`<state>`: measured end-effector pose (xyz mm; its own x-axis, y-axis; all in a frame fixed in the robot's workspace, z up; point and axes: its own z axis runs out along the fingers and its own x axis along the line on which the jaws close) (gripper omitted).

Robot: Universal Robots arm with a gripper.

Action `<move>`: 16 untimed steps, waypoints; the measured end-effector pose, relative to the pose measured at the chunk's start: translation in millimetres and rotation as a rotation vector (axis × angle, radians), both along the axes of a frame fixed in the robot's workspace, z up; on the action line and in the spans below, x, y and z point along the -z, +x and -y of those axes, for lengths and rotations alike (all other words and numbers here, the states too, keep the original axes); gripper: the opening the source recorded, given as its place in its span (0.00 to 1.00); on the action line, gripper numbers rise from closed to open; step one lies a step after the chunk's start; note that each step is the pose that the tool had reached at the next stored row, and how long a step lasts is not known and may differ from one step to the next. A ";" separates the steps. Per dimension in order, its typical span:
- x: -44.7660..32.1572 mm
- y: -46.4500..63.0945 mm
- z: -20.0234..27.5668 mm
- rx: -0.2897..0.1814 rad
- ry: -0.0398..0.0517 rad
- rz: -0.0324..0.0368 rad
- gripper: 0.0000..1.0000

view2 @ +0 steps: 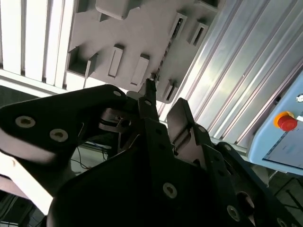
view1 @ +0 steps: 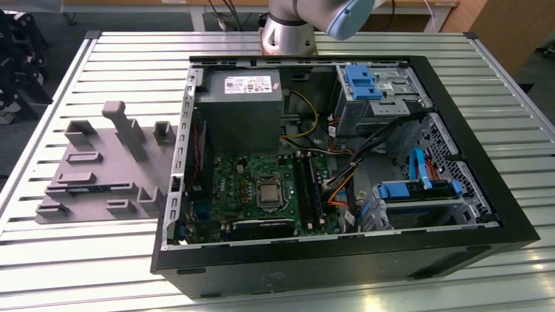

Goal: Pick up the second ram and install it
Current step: 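Pick up the second ram and move it above second insertion slot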

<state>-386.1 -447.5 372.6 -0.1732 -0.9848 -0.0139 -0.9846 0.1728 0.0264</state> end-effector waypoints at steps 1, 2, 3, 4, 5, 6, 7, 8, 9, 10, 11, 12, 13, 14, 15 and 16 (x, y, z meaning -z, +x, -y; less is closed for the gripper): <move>1.1 -0.9 0.4 -0.005 0.0000 0.0001 0.37; 2.4 -1.7 0.7 -0.010 0.0001 0.0001 0.37; 3.8 -2.3 1.2 -0.015 0.0002 0.0002 0.37; 5.4 -2.8 1.5 -0.024 0.0008 0.0002 0.37; 7.0 -3.0 1.6 -0.034 0.0011 0.0001 0.37; 8.6 -3.3 1.7 -0.046 0.0013 0.0001 0.37; 9.8 -3.5 1.8 -0.057 0.0014 0.0000 0.37; 11.2 -4.0 2.0 -0.066 0.0017 0.0001 0.37; 12.5 -5.2 2.3 -0.072 0.0020 -0.0001 0.37; 14.1 -6.5 2.3 -0.072 0.0022 0.0001 0.37; 15.4 -7.6 2.3 -0.072 0.0023 0.0001 0.37; 17.1 -8.5 2.3 -0.072 0.0023 0.0002 0.37; 18.7 -9.2 2.3 -0.072 0.0022 0.0002 0.37; 20.2 -10.0 2.3 -0.072 0.0022 0.0001 0.37; 21.9 -10.9 2.3 -0.072 0.0022 0.0004 0.37; 23.7 -11.5 2.3 -0.072 0.0022 0.0004 0.37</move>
